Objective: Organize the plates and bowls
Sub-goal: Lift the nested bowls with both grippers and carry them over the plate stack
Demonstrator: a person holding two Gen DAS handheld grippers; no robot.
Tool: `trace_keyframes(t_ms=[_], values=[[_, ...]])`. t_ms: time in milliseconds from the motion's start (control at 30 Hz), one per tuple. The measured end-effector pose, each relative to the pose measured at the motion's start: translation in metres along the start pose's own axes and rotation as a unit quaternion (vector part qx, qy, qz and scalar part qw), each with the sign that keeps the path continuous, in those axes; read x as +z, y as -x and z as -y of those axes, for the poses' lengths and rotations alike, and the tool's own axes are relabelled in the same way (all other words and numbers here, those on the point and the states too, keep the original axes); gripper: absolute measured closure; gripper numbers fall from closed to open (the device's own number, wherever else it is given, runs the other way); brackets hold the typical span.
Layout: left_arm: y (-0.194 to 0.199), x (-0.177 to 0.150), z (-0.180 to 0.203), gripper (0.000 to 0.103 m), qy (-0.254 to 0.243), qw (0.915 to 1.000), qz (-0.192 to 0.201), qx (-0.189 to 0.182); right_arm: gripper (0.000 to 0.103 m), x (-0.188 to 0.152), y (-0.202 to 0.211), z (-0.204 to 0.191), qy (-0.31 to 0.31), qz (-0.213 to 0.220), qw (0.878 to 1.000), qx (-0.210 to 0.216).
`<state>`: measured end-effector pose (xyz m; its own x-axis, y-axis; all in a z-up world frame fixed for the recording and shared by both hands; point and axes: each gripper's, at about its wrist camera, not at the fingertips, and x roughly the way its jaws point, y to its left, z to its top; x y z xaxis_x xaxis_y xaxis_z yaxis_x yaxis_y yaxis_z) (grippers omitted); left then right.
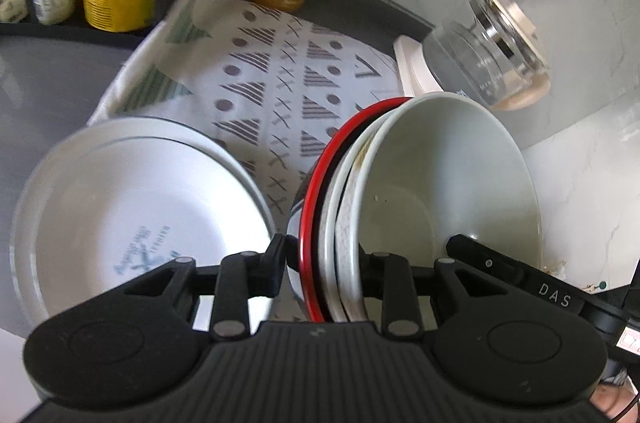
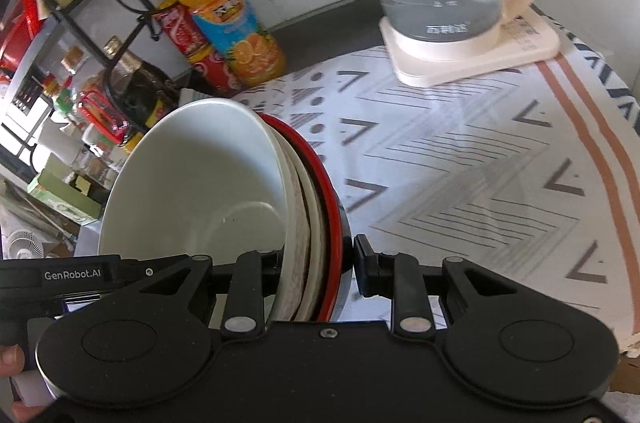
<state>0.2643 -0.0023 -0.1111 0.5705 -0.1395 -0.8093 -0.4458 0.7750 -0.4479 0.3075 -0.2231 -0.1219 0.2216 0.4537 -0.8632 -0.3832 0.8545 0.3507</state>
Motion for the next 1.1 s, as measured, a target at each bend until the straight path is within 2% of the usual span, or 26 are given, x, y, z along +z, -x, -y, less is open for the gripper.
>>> trace_keyframes(t_ms=[333,667,1100], values=[[0.030,0.004,-0.047,0.075,0.028,0.9994,0.017,0.015,0.077,0.006,-0.022,-0.044,0.029,-0.013,0.999,0.021],[0.048,0.005,-0.095,0.075,0.054,0.9979,0.020,0.031,0.077,-0.008,-0.046,-0.083,0.048,-0.034,0.998,0.037],[0.054,-0.003,-0.131,0.075,0.066,0.9967,0.006,0.046,0.077,-0.027,-0.063,-0.103,0.042,-0.059,0.997,0.034]])
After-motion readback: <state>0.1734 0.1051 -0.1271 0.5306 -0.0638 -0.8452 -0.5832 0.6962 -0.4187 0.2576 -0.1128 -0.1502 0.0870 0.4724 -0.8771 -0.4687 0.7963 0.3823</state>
